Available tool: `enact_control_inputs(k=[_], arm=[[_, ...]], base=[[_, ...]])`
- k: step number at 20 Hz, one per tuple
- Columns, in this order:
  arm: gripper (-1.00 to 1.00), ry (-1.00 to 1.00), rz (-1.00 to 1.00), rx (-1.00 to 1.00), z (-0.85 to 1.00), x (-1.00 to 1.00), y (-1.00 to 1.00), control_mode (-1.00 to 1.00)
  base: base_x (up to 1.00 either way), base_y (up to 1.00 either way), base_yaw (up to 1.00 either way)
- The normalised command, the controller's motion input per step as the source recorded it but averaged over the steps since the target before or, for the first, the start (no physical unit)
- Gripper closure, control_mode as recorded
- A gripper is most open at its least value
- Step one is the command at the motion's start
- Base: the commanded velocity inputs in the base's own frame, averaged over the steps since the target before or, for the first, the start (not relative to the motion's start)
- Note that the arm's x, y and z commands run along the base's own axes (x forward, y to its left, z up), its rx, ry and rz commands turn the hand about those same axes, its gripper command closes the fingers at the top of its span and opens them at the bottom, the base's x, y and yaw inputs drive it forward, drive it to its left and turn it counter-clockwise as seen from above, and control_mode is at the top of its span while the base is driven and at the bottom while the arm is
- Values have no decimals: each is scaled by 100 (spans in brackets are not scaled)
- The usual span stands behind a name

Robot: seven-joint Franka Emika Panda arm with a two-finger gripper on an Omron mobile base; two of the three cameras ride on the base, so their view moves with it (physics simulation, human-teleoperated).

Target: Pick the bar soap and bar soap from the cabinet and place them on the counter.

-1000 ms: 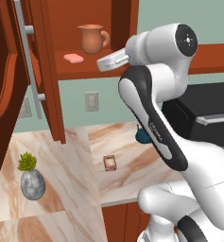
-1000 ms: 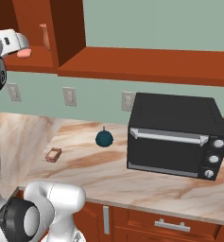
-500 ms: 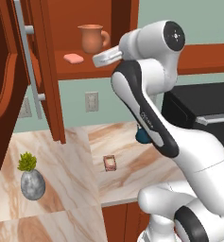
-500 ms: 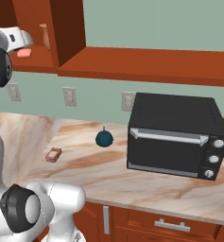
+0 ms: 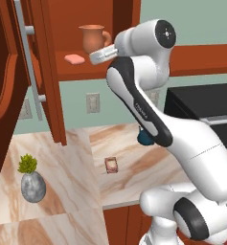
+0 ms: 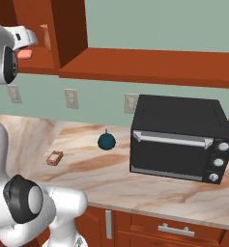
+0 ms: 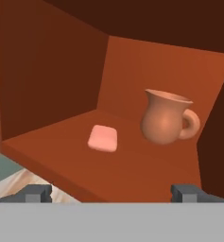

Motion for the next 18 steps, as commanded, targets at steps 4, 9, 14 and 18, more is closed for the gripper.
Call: enact_control_inputs(k=[4,9,14,18], arm=[[-100,2,0,0,0,24,11,-100],[-100,5,-1,0,-2,19,19,-100],[-100,6,-1,0,-5,25,18,-100],[-100,4,0,0,-7,28,15,-100]], base=[[0,0,0],[0,0,0],[0,0,0],[0,0,0]])
